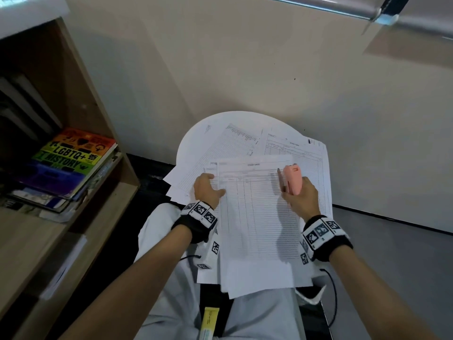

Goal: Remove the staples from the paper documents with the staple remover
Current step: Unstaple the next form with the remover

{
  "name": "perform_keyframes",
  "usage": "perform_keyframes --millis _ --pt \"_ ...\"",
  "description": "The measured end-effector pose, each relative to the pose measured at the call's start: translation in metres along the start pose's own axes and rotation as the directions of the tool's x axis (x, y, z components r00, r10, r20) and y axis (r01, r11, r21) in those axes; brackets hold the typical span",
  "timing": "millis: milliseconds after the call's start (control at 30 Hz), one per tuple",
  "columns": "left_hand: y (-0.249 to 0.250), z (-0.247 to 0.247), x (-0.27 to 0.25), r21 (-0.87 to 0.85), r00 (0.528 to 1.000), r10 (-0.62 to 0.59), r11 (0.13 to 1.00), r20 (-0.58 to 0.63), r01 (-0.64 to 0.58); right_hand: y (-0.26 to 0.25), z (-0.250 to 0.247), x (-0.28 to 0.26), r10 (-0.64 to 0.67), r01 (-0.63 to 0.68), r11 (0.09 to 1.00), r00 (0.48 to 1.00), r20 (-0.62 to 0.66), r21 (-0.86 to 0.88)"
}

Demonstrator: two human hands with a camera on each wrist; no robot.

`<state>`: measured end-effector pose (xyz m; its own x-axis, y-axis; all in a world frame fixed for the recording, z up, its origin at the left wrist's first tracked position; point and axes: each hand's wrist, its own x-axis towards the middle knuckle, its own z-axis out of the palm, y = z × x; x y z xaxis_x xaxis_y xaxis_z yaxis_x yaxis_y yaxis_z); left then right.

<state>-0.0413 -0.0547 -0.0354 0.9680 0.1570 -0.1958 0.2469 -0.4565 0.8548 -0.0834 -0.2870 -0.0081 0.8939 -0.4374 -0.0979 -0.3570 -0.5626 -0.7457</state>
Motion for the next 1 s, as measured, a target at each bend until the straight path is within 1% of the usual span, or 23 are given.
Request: perform_keyframes --millis 67,100,133,167,233,300,333,400,433,500,533,567,600,633,667,700,767,800,833,867,900,967,1000 --pt "0.003 -0.001 0.003 0.2 0.995 0.051 0.978 0.081 -0.066 0.004 0.002 0.006 0.003 0.001 0.998 0.998 0.067 -0.066" --pt "0.006 -0.001 0.004 0.324 0.993 0.05 0.942 0.11 -0.083 0.006 0.006 0.008 0.009 -0.002 0.997 0.996 0.088 -0.081" --pt "0.009 0.001 0.005 0.415 0.992 0.039 0.906 0.117 -0.085 0.008 0.011 0.009 0.02 -0.012 0.996 0.995 0.098 -0.084" --pt "0.013 0.002 0.003 0.46 0.994 0.016 0.886 0.107 -0.064 0.012 0.018 0.011 0.037 -0.029 0.996 0.995 0.096 -0.079" --pt "0.018 0.006 0.001 0.461 0.997 -0.041 0.887 0.062 0.008 0.016 0.029 0.014 0.08 -0.075 0.995 0.993 0.083 -0.063" --pt "0.022 0.008 -0.001 0.445 0.996 -0.077 0.894 0.034 0.054 0.023 0.039 0.02 0.123 -0.12 0.991 0.99 0.075 -0.051" --pt "0.022 0.007 -0.001 0.414 0.995 -0.1 0.907 0.03 0.079 0.026 0.043 0.023 0.137 -0.133 0.99 0.987 0.088 -0.044" --pt "0.02 0.004 0.004 0.289 0.986 -0.162 0.946 0.024 0.148 0.043 0.053 0.035 0.135 -0.133 0.991 0.983 0.122 -0.027" --pt "0.018 0.001 0.007 0.241 0.983 -0.183 0.955 0.015 0.174 0.042 0.054 0.037 0.135 -0.133 0.991 0.982 0.133 -0.02" --pt "0.009 -0.003 0.011 0.17 0.982 -0.189 0.968 -0.001 0.186 0.037 0.055 0.034 0.151 -0.146 0.988 0.978 0.143 -0.042" --pt "0.006 -0.004 0.011 0.116 0.989 -0.148 0.982 0.003 0.147 0.031 0.054 0.03 0.154 -0.146 0.987 0.976 0.152 -0.061" --pt "0.002 -0.005 0.01 0.036 0.998 -0.066 0.997 0.018 0.066 0.03 0.053 0.028 0.15 -0.14 0.988 0.974 0.168 -0.067" --pt "0.001 -0.007 0.007 -0.059 0.999 0.041 0.998 0.034 -0.039 0.026 0.05 0.023 0.14 -0.135 0.99 0.973 0.183 -0.042" --pt "0.001 -0.011 0.004 -0.157 0.99 0.133 0.98 0.054 -0.123 0.022 0.046 0.019 0.134 -0.141 0.99 0.973 0.191 0.023" --pt "0.003 -0.016 0.002 -0.249 0.976 0.206 0.951 0.072 -0.182 0.019 0.041 0.016 0.124 -0.147 0.984 0.972 0.2 0.105" --pt "0.006 -0.023 0.0 -0.326 0.964 0.25 0.922 0.094 -0.208 0.014 0.035 0.011 0.099 -0.14 0.973 0.971 0.217 0.181" --pt "0.013 -0.035 0.0 -0.428 0.946 0.295 0.878 0.135 -0.213 0.002 0.021 0.002 0.054 -0.146 0.941 0.955 0.29 0.306" --pt "0.018 -0.041 0.001 -0.451 0.941 0.311 0.865 0.136 -0.221 -0.006 0.014 -0.004 0.026 -0.148 0.923 0.945 0.326 0.355" --pt "0.026 -0.047 0.001 -0.461 0.936 0.331 0.854 0.123 -0.241 -0.015 0.008 -0.009 -0.002 -0.135 0.91 0.944 0.33 0.391" --pt "0.035 -0.052 0.001 -0.464 0.929 0.357 0.843 0.101 -0.273 -0.026 0.001 -0.013 -0.036 -0.098 0.903 0.954 0.299 0.419" --pt "0.047 -0.058 -0.002 -0.468 0.919 0.387 0.828 0.08 -0.308 -0.036 -0.004 -0.018 -0.071 -0.043 0.899 0.968 0.241 0.435" --pt "0.073 -0.071 -0.006 -0.491 0.883 0.468 0.775 0.023 -0.398 -0.06 -0.016 -0.026 -0.155 0.081 0.876 0.981 0.118 0.476" --pt "0.088 -0.079 -0.007 -0.497 0.861 0.508 0.744 -0.013 -0.447 -0.073 -0.024 -0.029 -0.191 0.139 0.849 0.98 0.049 0.51"
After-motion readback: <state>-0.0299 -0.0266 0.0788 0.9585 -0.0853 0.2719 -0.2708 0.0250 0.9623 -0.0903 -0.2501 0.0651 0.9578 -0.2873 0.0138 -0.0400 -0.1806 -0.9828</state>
